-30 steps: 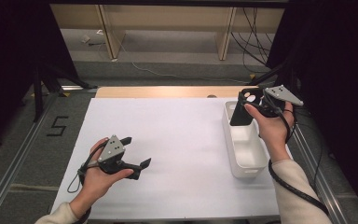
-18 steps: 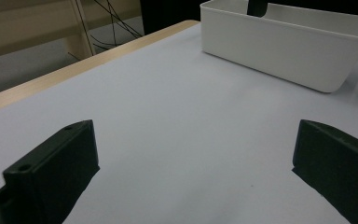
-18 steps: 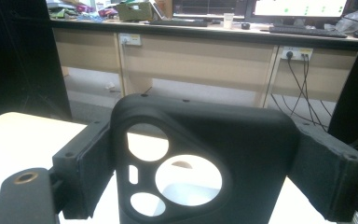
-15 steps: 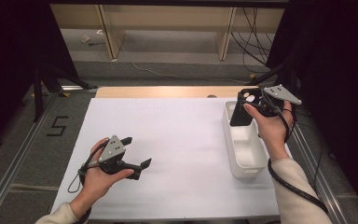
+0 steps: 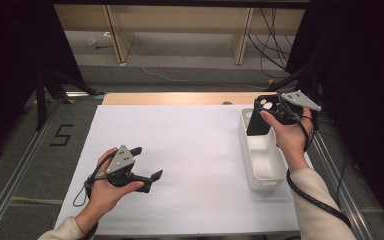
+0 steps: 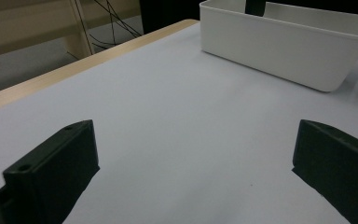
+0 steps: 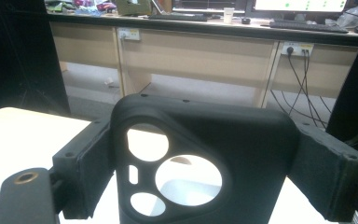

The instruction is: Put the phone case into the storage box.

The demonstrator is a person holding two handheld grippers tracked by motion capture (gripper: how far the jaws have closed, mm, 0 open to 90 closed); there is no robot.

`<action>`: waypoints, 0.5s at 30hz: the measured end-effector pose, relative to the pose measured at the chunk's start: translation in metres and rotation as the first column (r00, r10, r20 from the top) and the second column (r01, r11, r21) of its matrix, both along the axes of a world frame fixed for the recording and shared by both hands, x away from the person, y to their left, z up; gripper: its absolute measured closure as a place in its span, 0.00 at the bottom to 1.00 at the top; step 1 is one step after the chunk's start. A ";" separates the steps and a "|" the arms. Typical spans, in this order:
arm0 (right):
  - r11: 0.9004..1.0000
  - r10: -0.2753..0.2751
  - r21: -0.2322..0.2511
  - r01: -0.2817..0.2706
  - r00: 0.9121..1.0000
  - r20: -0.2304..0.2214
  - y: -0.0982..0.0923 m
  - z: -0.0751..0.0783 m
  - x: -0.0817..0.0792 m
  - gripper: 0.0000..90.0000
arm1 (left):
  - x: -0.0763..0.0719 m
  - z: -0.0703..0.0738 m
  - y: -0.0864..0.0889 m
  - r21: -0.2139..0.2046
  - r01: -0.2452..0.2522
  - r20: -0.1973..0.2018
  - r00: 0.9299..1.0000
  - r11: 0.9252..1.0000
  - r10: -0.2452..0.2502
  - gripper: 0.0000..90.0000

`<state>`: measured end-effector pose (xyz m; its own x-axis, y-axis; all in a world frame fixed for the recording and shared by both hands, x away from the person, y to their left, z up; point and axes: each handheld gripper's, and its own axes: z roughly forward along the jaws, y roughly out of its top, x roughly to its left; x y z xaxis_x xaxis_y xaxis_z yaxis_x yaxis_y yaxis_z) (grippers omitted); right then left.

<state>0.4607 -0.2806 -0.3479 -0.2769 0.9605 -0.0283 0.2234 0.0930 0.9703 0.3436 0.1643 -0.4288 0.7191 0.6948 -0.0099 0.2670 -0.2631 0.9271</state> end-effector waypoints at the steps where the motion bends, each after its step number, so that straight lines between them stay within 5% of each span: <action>1: 1.000 0.000 0.000 0.000 1.000 -0.001 0.000 0.000 0.000 0.17 | 0.000 0.000 0.000 0.000 0.000 0.000 1.000 1.000 0.000 0.00; 15: 1.000 -0.001 -0.003 0.001 1.000 -0.011 0.002 0.002 0.006 0.18 | 0.000 0.000 -0.001 -0.007 0.000 -0.005 1.000 1.000 -0.001 0.00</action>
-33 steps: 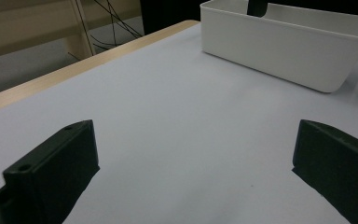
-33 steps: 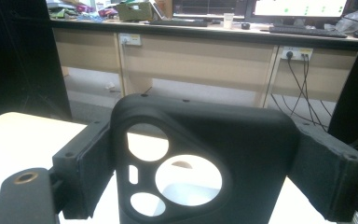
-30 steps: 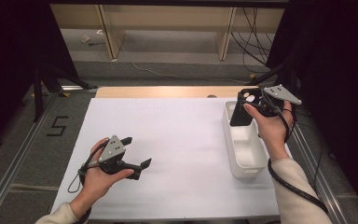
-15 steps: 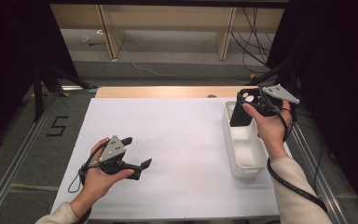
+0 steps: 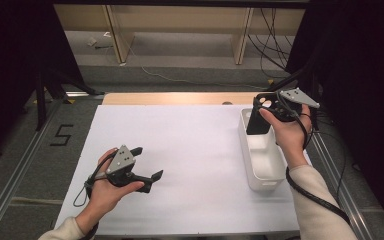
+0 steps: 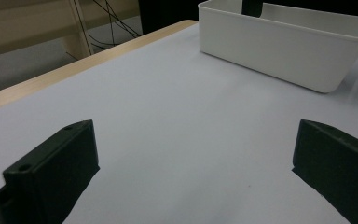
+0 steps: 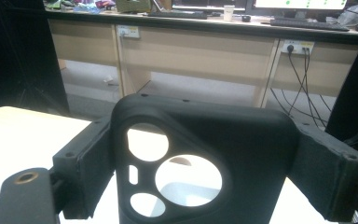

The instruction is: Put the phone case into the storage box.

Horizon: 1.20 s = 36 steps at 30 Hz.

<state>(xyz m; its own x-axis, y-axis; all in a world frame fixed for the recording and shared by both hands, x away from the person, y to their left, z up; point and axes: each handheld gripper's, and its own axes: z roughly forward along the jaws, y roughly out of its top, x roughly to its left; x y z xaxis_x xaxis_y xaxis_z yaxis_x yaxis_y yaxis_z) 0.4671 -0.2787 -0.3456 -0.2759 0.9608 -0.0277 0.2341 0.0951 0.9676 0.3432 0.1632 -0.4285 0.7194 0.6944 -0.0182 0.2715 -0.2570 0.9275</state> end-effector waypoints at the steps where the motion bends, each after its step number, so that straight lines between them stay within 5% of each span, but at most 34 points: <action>1: 1.000 0.000 -0.003 0.000 1.000 -0.001 0.000 0.000 0.001 0.18 | 0.000 0.000 0.000 0.002 0.001 0.001 1.000 1.000 -0.001 0.00; 36: 1.000 0.008 -0.019 -0.008 1.000 -0.023 0.002 0.003 0.014 0.18 | 0.001 0.001 0.001 0.001 -0.001 0.003 1.000 1.000 0.001 0.00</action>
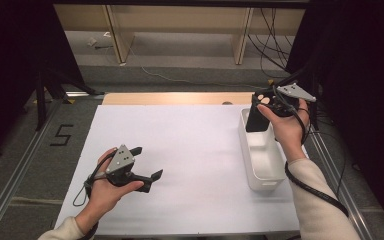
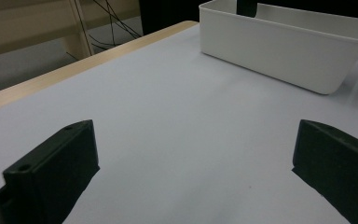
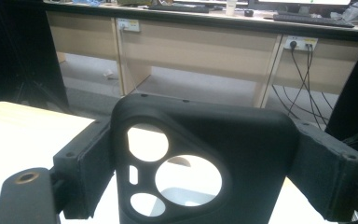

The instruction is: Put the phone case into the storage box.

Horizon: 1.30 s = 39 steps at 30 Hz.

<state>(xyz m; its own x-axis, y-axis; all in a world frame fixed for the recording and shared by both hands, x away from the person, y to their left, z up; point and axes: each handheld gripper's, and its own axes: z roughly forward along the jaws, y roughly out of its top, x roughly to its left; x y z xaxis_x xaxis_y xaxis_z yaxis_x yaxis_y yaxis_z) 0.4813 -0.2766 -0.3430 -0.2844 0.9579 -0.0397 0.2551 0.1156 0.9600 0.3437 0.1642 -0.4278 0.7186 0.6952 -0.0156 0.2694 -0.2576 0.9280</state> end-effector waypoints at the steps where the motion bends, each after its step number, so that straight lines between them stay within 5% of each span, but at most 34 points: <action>1: 1.000 -0.001 0.000 0.001 1.000 -0.002 0.000 0.000 0.000 0.18 | 0.000 0.000 0.000 0.000 0.000 0.000 1.000 1.000 0.000 0.00; 39: 1.000 -0.015 -0.005 0.015 1.000 -0.025 0.003 0.001 0.016 0.18 | 0.000 0.000 0.000 -0.001 0.001 -0.001 1.000 1.000 -0.001 0.00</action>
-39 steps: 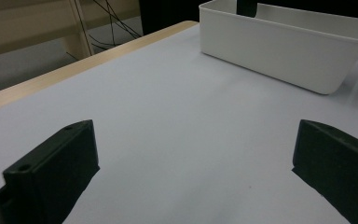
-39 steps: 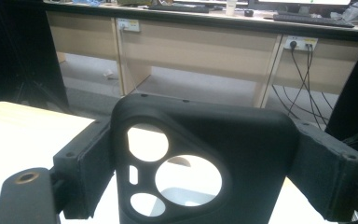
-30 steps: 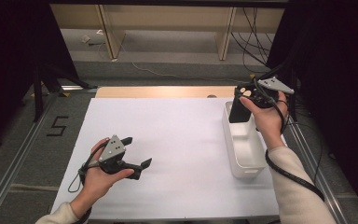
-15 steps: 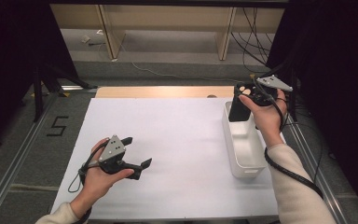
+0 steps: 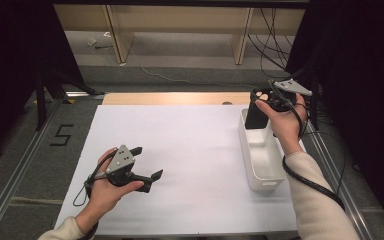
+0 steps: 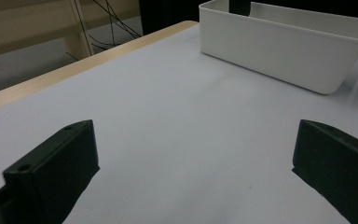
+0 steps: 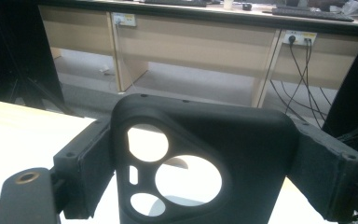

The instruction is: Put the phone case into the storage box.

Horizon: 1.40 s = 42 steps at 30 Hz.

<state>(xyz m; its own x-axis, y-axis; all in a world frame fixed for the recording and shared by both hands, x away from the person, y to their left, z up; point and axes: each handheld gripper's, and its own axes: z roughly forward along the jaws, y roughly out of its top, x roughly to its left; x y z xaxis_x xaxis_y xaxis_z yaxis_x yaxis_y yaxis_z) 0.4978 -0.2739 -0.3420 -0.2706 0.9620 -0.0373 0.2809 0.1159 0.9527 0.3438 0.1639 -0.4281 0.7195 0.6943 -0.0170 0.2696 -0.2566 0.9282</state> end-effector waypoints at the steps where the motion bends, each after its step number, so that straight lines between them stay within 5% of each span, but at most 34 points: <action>1: 1.000 0.000 0.000 0.000 1.000 0.000 0.000 0.000 0.001 0.18 | 0.000 0.000 0.000 0.000 -0.001 0.001 1.000 1.000 0.001 0.00; 42: 1.000 -0.011 -0.009 0.011 1.000 -0.007 0.001 0.003 0.012 0.18 | 0.000 0.001 0.000 0.001 0.002 0.005 1.000 1.000 -0.002 0.00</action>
